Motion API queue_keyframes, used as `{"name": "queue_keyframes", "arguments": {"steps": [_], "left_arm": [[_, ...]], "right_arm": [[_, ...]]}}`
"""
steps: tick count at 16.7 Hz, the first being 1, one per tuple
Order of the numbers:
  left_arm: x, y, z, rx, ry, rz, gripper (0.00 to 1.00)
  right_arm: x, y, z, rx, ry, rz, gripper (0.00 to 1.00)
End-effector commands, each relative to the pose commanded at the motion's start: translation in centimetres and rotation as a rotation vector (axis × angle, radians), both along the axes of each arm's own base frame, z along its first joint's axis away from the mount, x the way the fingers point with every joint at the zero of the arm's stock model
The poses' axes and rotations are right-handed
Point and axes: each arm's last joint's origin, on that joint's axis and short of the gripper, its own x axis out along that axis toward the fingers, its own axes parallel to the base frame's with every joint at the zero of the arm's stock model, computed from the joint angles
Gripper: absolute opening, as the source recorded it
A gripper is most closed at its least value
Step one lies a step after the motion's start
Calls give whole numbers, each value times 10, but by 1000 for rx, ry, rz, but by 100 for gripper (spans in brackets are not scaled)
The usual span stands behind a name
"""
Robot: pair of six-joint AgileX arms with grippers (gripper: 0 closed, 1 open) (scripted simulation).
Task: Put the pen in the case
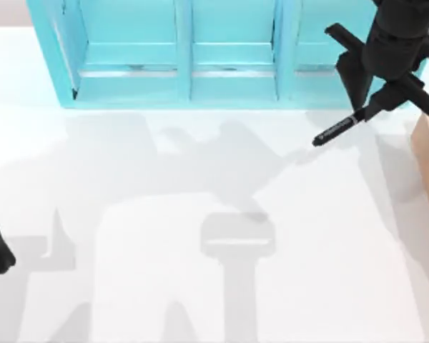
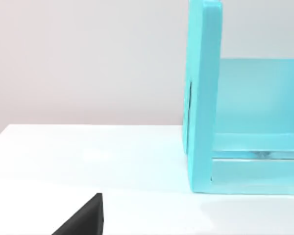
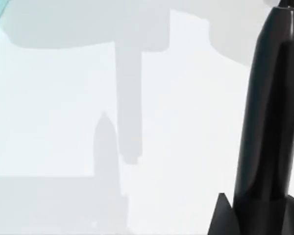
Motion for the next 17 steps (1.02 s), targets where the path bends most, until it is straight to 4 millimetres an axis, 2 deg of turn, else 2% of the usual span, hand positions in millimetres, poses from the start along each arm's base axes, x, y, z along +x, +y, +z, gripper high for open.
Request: {"name": "queue_keyframes", "arguments": {"steps": [2,5,6,8,10,12,17], "left_arm": [[0,0,0,0,0,0,100],[0,0,0,0,0,0,100],[0,0,0,0,0,0,100],[0,0,0,0,0,0,100],[0,0,0,0,0,0,100],[0,0,0,0,0,0,100],[0,0,0,0,0,0,100]], "right_arm": [[0,-81,2,-7,15,-147,0],[-30,-194,5,-10,31,-369,0],[-46,-223,6,-9,32,-432,0],[-77,-265,8,-6,26,-530,0],[-102,-288,10,-1,17,-592,0],[-116,-298,11,1,9,-622,0],[-116,-299,10,1,13,-624,0]]}}
